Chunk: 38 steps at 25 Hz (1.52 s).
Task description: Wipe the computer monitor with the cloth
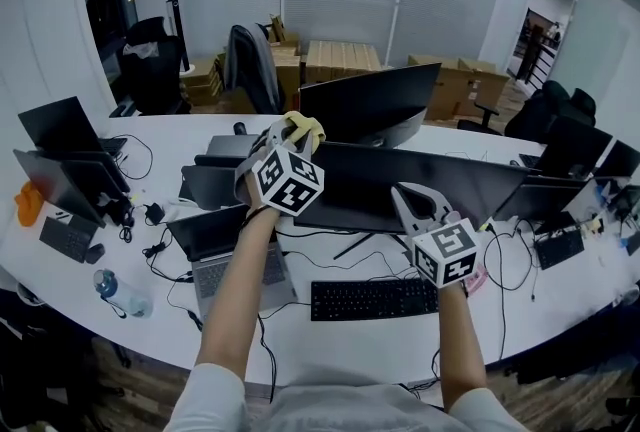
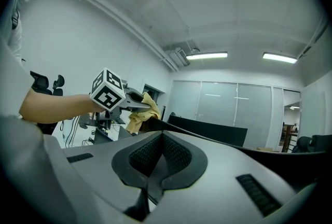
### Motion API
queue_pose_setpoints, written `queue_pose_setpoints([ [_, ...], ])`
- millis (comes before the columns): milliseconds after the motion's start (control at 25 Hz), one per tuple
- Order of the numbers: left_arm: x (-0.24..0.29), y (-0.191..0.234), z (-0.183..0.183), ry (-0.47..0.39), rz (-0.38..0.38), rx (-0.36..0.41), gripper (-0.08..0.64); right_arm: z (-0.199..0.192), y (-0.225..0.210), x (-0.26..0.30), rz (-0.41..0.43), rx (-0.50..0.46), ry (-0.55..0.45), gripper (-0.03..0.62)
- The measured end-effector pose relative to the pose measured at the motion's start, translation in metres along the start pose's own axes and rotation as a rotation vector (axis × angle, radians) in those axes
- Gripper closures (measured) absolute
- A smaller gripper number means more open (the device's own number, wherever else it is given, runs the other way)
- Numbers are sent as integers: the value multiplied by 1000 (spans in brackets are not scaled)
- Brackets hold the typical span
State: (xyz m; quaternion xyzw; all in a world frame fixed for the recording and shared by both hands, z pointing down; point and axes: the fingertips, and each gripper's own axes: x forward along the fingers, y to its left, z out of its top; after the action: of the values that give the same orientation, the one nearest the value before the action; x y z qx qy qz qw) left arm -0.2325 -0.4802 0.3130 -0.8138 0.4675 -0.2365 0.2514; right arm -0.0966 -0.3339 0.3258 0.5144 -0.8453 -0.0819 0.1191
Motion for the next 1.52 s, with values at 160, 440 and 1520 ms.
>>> queue_pose_setpoints([
  [160, -5, 9, -8, 12, 17, 16, 492, 5, 8, 8, 19, -3, -10, 566],
  [440, -22, 33, -31, 46, 80, 1, 492, 6, 21, 18, 44, -10, -7, 566],
  [1520, -12, -15, -71, 52, -27, -28, 492, -24, 32, 25, 69, -2, 41, 566],
])
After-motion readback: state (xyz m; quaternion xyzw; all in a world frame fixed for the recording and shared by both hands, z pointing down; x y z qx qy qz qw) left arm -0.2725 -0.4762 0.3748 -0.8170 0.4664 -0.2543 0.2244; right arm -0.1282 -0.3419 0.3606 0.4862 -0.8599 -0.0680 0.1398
